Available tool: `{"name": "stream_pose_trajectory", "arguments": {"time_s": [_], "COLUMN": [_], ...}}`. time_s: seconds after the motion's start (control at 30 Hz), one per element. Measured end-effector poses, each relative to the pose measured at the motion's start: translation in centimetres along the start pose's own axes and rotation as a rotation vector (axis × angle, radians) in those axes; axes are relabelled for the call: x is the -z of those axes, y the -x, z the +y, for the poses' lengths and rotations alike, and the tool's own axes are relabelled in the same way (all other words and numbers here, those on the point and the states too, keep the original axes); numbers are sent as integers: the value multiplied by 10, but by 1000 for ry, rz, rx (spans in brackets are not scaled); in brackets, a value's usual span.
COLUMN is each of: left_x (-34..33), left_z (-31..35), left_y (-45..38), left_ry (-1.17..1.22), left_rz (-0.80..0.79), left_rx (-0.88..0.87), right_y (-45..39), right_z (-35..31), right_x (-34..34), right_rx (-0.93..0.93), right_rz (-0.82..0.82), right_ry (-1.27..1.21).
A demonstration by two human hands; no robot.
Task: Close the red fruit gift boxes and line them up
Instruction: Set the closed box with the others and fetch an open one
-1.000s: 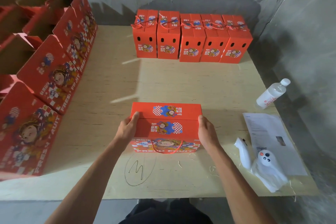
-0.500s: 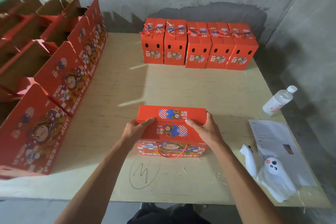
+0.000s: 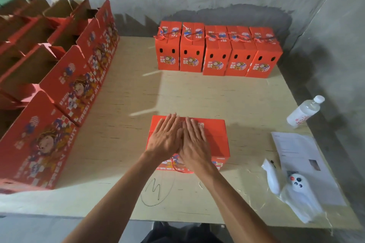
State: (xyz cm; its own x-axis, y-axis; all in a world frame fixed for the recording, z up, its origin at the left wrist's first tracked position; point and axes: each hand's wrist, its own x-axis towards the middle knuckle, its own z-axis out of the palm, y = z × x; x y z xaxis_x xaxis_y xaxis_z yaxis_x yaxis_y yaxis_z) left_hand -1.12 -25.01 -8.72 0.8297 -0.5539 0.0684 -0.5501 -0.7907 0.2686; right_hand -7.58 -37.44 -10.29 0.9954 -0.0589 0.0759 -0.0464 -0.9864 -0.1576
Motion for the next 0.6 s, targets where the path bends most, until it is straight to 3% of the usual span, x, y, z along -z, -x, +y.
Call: {"name": "stream_pose_trajectory", "arguments": {"time_s": [0.07, 0.23, 0.4, 0.5, 0.6], "left_x": [-2, 0, 4, 1, -7], "left_z": [-14, -60, -44, -34, -23], "left_y": [6, 29, 45, 61, 70], "left_ry": [-29, 262, 1106, 1285, 1636], "left_rz": [9, 31, 102, -87, -250], "left_rx": [13, 223, 792, 1040, 1083], "right_y": [0, -11, -29, -28, -26], "right_z": [10, 72, 125, 130, 130], "right_x": [2, 16, 26, 20, 10], "right_rx": [-55, -239, -427, -474, -511], "right_rz": [12, -67, -121, -71, -16], "right_ry": [-52, -55, -196, -599, -789]}}
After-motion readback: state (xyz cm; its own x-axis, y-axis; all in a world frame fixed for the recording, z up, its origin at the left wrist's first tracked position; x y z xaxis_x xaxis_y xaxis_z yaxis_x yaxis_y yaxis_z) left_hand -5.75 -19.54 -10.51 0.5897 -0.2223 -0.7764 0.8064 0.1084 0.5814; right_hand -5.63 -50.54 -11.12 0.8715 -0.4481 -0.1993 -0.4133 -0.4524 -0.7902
